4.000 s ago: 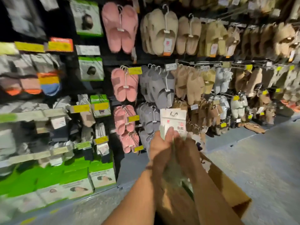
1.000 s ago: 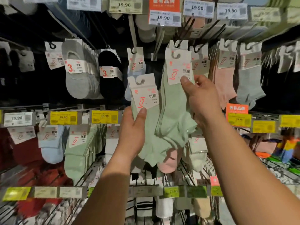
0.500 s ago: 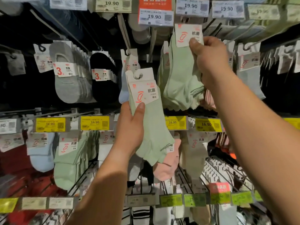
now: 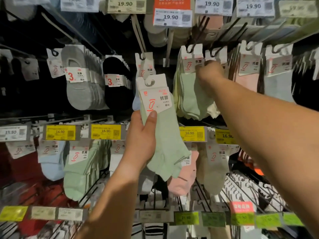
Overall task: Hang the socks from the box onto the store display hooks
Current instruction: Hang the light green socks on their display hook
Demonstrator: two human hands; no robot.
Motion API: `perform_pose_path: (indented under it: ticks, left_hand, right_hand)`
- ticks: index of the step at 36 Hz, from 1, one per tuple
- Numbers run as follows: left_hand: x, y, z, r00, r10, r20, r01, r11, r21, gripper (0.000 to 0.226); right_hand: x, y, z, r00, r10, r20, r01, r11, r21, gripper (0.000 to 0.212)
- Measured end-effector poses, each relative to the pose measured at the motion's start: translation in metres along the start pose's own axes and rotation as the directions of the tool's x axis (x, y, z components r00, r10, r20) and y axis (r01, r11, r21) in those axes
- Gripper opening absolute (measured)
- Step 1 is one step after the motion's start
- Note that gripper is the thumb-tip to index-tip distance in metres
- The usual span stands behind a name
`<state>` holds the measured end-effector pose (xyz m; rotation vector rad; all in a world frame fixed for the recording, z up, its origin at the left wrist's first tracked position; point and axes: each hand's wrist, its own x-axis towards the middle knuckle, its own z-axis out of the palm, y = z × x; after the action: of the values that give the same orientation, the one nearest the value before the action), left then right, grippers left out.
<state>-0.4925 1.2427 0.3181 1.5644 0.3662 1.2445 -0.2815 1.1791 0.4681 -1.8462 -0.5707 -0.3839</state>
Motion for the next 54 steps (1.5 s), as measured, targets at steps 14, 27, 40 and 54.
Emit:
perform_pose_path:
  ticks: [14,27,40,54]
  left_hand:
    - [-0.002,0.001,0.009,0.992,-0.101,0.078,0.118,0.96,-0.254,0.021]
    - [0.007,-0.002,0.01,0.995,-0.1,0.007,0.099,0.978,-0.183,0.016]
    - [0.014,0.004,0.011,0.998,-0.052,0.018,0.054,0.982,-0.181,0.008]
    - [0.016,0.001,0.008,0.999,-0.037,-0.007,0.035,0.987,-0.16,0.025]
  right_hand:
    - [-0.193,0.038,0.018,0.982,-0.176,0.073,0.134,0.91,0.392,0.032]
    - [-0.18,0.039,0.001,0.953,0.022,0.302,-0.213,0.756,0.618,0.042]
    - [-0.108,-0.017,-0.056,0.989,-0.1,0.111,-0.01,0.699,0.715,0.014]
    - [-0.048,-0.017,-0.04,0.997,-0.008,0.073,-0.033,0.841,0.539,0.014]
